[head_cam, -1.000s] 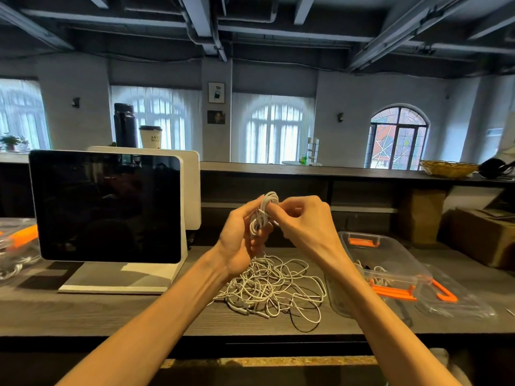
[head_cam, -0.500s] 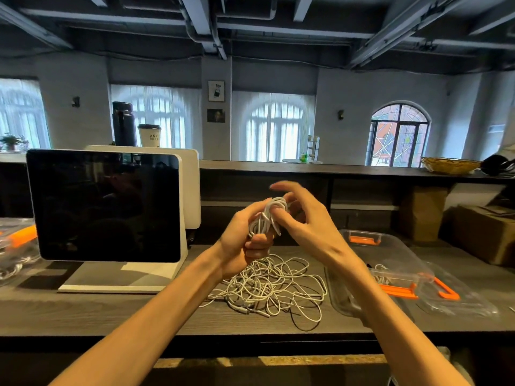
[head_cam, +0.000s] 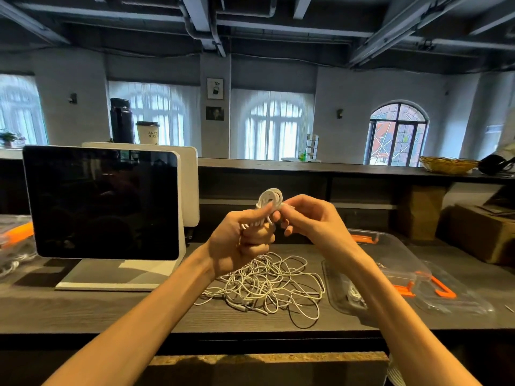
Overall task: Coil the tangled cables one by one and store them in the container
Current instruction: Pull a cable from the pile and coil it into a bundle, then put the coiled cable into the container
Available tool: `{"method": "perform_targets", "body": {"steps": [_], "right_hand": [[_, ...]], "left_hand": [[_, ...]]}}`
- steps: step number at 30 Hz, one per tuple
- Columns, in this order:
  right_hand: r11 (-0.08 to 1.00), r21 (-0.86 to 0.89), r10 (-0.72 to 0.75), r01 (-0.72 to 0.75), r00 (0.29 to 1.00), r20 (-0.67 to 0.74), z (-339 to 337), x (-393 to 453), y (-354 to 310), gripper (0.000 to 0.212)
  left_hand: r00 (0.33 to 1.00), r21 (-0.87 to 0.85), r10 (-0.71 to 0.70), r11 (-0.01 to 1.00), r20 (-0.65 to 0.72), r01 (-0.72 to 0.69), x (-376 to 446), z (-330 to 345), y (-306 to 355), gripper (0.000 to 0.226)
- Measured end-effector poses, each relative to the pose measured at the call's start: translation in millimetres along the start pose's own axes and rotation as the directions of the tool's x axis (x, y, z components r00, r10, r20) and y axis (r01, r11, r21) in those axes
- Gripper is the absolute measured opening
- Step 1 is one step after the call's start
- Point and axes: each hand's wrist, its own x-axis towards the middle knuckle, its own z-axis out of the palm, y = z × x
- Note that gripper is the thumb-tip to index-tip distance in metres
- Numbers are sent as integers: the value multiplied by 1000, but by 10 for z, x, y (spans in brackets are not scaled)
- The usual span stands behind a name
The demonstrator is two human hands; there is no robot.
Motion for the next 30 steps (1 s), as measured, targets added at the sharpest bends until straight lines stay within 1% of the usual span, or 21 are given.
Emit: {"method": "perform_targets", "body": {"steps": [2, 4, 5, 7, 10, 12, 13, 14, 15, 17, 19, 21, 23, 24, 26, 29, 30], "right_hand": [[999, -33, -39, 36, 993, -109, 31, 18, 28, 19], [995, -73, -78, 63, 973, -219, 14, 38, 33, 15], [990, -120, -100, 72, 964, -245, 18, 36, 38, 13], [958, -268, -176, 105, 951, -256, 79, 2, 67, 10], [831, -515, -355, 210, 913, -202, 204, -72, 143, 6], [768, -587, -433, 257, 883, -180, 204, -84, 191, 5], [768, -588, -439, 255, 877, -194, 188, -88, 210, 5], [798, -557, -411, 229, 883, -226, 177, -94, 222, 5], [852, -492, -347, 180, 898, -272, 151, -100, 233, 6], [959, -277, -151, 53, 925, -348, 93, -98, 257, 13], [996, -74, 27, -58, 931, -364, -15, -103, 288, 28], [990, 22, 139, -140, 933, -331, -139, -101, 312, 48], [980, 23, 197, -199, 937, -288, -272, -115, 338, 58], [977, -17, 201, -214, 938, -282, -342, -127, 350, 57], [972, -84, 184, -217, 937, -296, -512, -159, 389, 45], [975, -55, 181, -213, 917, -355, -810, -201, 433, 27], [973, -42, 193, -226, 902, -386, -937, -204, 464, 23]], "left_hand": [[997, -29, 14, 999, -71, -16, 29, 25, -22, 29], [975, 12, 38, 999, -219, -37, 62, 30, -27, 36], [956, 40, 59, 998, -288, -50, 80, 11, -33, 38], [918, 89, 104, 993, -383, -76, 125, -39, -56, 40], [860, 187, 159, 979, -485, -75, 215, -66, -121, 44], [856, 208, 157, 976, -492, -59, 266, -43, -160, 45], [866, 203, 138, 978, -481, -43, 288, -30, -176, 47], [877, 194, 120, 981, -466, -31, 300, -15, -187, 50], [888, 189, 107, 982, -447, -24, 321, 3, -200, 55], [914, 198, 98, 980, -393, -20, 368, 30, -229, 62], [943, 255, 95, 967, -320, -10, 458, 96, -292, 63], [958, 353, 105, 935, -269, -3, 553, 188, -359, 59], [968, 421, 106, 907, -228, 0, 650, 341, -414, 55], [974, 441, 98, 897, -205, 2, 702, 439, -433, 54], [986, 433, 65, 901, -155, 8, 847, 627, -497, 47], [994, 414, 23, 910, -108, 24, 1144, 821, -646, 46], [994, 450, 10, 892, -109, 41, 1257, 870, -709, 47]]}}
